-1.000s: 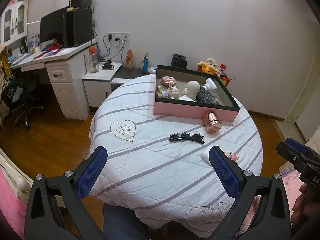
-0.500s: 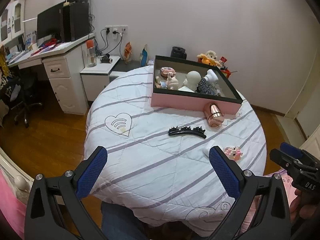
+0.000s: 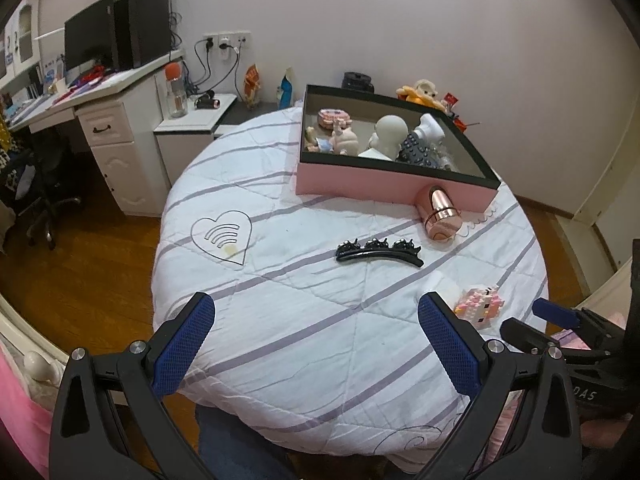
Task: Organize rigid objects
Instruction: 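Grasp the pink block cat with the right tool while the left tool grasps the black hair clip, then carry the block cat and hair clip into the box and open both tools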
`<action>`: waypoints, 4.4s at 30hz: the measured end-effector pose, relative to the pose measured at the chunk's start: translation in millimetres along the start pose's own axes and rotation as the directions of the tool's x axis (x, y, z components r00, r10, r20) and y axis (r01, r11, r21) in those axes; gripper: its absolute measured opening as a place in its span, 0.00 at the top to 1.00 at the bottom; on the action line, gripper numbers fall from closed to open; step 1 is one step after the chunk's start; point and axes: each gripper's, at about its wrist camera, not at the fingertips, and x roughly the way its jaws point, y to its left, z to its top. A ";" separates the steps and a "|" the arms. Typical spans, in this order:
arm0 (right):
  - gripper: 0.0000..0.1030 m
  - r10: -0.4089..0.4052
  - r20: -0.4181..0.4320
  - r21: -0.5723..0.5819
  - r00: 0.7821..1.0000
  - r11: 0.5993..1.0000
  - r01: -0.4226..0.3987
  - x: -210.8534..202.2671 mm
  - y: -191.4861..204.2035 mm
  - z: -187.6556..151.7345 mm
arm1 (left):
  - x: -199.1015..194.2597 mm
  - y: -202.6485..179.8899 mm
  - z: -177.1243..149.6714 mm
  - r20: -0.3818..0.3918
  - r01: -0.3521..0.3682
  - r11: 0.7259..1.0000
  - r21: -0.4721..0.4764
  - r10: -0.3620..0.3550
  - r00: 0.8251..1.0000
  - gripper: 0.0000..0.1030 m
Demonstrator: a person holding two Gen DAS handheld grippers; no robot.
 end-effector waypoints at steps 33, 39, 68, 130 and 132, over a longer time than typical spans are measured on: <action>0.43 0.047 -0.020 -0.004 0.999 0.999 -0.047 42.6 -33.6 13.0 | 112.8 -43.3 27.0 -0.102 0.043 0.971 0.234 -0.019 0.995 0.00; 0.43 0.040 -0.026 0.002 0.999 0.999 -0.040 44.0 -39.9 15.8 | 137.0 -57.1 29.6 -0.113 0.090 0.915 0.393 -0.049 0.992 0.13; 0.43 0.046 0.011 -0.023 0.999 0.999 -0.046 30.7 -22.6 26.6 | 91.9 -27.8 35.5 -0.084 0.241 0.950 0.201 -0.229 0.970 0.82; 0.21 0.038 0.106 -0.006 0.994 0.999 -0.037 70.7 -39.1 211.0 | 90.7 -9.6 171.9 0.133 0.100 0.991 0.089 -0.112 0.985 0.01; 0.21 0.043 0.123 -0.001 0.991 0.999 -0.043 50.5 -34.1 188.7 | 75.4 -9.5 157.6 0.134 0.095 0.991 0.091 -0.106 0.985 0.01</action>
